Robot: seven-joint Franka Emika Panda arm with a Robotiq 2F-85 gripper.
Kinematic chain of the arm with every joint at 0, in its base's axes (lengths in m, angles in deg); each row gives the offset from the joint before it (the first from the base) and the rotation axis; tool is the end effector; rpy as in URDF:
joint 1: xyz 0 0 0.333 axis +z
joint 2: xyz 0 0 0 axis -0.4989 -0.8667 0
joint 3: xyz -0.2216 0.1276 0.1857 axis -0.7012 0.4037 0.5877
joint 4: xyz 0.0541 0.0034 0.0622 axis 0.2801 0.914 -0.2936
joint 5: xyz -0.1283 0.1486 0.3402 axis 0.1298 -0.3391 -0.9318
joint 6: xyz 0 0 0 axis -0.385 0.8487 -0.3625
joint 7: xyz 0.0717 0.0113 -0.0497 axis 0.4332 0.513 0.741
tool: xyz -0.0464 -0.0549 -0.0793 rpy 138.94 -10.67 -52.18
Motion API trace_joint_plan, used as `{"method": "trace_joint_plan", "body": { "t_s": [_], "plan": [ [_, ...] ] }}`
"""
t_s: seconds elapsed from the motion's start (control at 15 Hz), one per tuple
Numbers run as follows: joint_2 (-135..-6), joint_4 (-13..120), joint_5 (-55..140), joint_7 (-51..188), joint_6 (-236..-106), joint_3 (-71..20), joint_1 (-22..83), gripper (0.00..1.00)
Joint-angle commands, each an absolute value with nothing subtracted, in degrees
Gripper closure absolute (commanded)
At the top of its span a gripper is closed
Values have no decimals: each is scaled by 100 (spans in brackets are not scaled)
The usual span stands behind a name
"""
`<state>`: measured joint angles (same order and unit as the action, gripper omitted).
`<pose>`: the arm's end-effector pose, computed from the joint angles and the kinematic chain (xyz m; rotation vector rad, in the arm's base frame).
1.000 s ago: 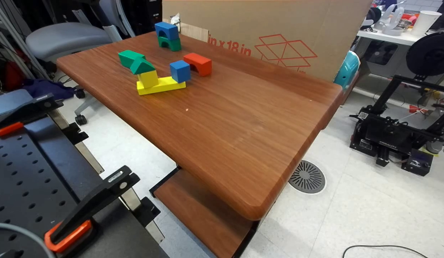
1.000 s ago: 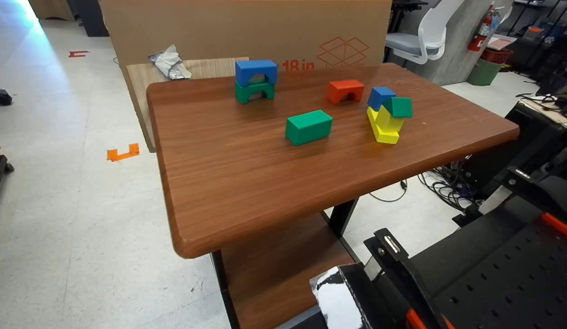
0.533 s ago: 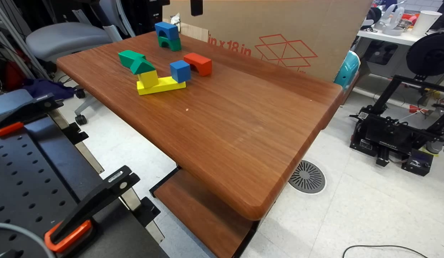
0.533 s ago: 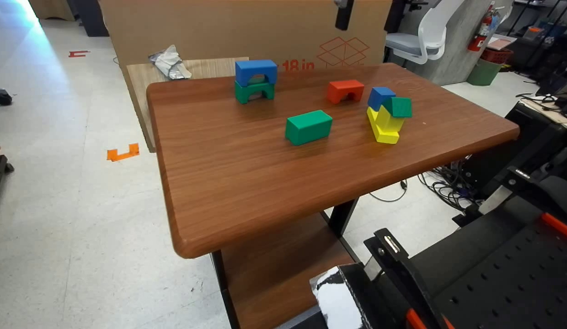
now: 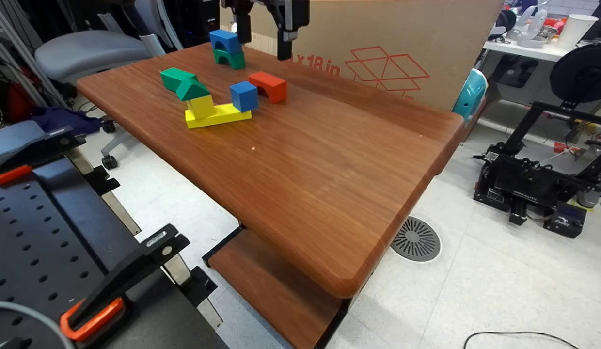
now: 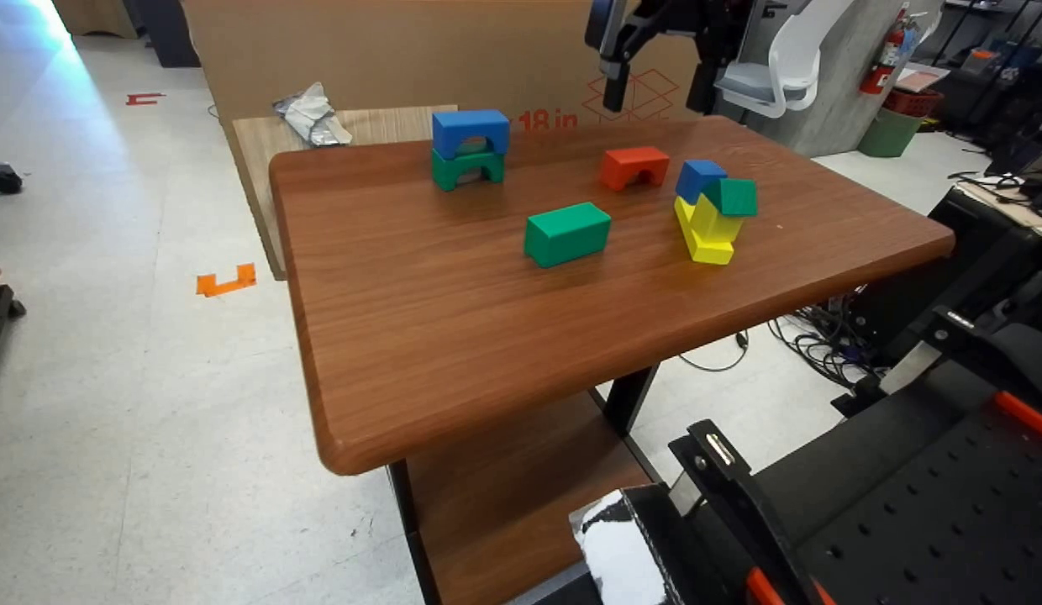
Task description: Pick up the orange object and put it on the green object
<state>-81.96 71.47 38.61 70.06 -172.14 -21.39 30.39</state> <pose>0.6201 0.0040 0.2294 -3.1342 0.0926 0.0691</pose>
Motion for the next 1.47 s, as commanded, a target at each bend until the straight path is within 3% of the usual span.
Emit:
{"method": "trace_joint_plan", "body": {
  "t_s": [0.0,0.47,0.53,0.67,0.87,1.4],
  "plan": [
    [-8599,6758,3859,6891,-17234,-2184,3068,0],
    [-9070,6413,3944,6816,-17147,-2221,3154,0],
    [-9119,6375,3956,6809,-17120,-2225,3166,25],
    [-9152,6362,3985,6782,-17152,-2240,3192,34],
    [-9010,6495,3938,6866,-17199,-2196,3152,58],
    [-7846,7636,3902,6767,-17691,-2109,3254,58]
  ]
}}
